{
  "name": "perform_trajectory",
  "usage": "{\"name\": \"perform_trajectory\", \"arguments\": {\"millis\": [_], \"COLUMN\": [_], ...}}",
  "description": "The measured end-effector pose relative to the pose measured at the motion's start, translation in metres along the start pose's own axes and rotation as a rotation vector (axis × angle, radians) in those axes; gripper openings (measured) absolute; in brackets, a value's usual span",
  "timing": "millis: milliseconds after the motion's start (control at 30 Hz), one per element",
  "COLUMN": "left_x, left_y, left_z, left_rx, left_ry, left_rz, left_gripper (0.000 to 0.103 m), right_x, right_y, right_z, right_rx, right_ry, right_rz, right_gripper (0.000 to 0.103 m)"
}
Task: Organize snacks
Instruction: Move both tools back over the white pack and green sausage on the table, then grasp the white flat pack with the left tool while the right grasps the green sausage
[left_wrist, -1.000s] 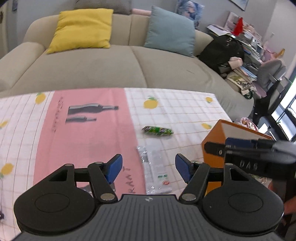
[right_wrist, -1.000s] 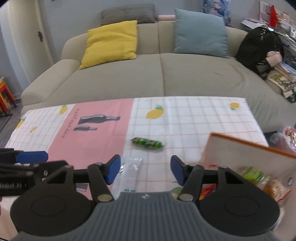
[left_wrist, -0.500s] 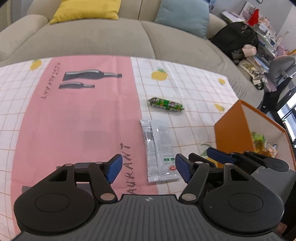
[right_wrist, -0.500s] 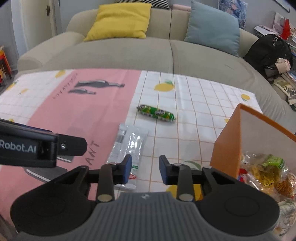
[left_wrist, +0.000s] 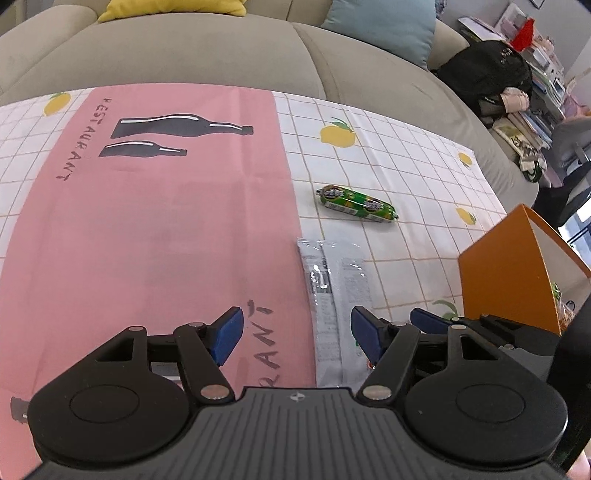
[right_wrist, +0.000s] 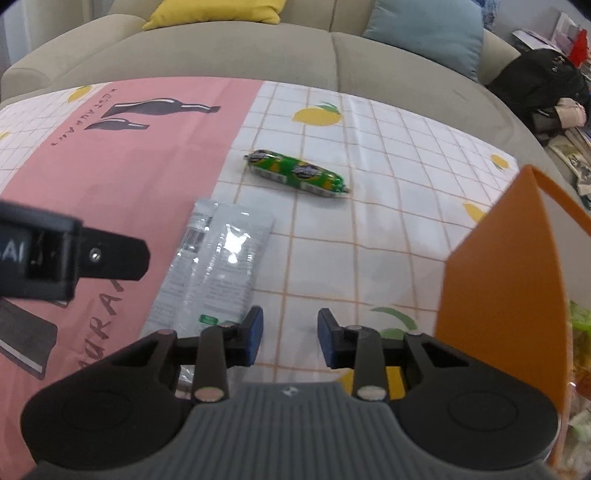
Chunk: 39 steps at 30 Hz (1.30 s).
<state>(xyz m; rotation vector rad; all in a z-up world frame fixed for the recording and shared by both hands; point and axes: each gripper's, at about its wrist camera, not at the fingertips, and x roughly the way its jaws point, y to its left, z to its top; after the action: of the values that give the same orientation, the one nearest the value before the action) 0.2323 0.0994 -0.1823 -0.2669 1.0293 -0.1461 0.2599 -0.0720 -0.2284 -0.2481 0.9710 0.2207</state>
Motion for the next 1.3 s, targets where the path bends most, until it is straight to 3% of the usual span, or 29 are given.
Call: {"name": "perform_trajectory", "arguments": {"millis": [267,400,567,700,800,1067,1300], "left_x": [-0.003,-0.002,0.007,0.022,0.034,0.051,0.055], "left_y": [0.020,0.023,0.011,0.001,0.000,0.001,-0.007], "left_z": [0.005,0.007,0.006,0.008,0.011,0.017,0.024], "left_rx": [0.026,0.080,0.295,0.457,0.465,0.428,0.425], "left_ry": [-0.020,-0.017,-0.020,0.019,0.063,0.088,0.104], "left_rz": [-0.001,-0.008,-0.026,-0.019,-0.059,-0.015,0.022], "left_gripper": [0.082,0.083,0.086,0.086,0.086,0.081,0.059], "right_x": [0.002,0.001,-0.004,0.001,0.006,0.011,0.017], "right_y": [0.032,0.034,0.007,-0.012,-0.016,-0.021,-0.024], "right_z": [0.006,0.008,0.005,0.009,0.012,0.031,0.064], "right_rx": [-0.052,-0.056,0.012,0.068,0.083,0.074,-0.012], "right_ry": [-0.047,-0.042,-0.026,-0.011,-0.008,0.033,0.137], "right_rz": [0.154,0.135,0.081,0.086,0.092,0.118,0.147], "right_gripper": [0.031,0.031,0.032,0.032,0.033,0.038,0.054]}}
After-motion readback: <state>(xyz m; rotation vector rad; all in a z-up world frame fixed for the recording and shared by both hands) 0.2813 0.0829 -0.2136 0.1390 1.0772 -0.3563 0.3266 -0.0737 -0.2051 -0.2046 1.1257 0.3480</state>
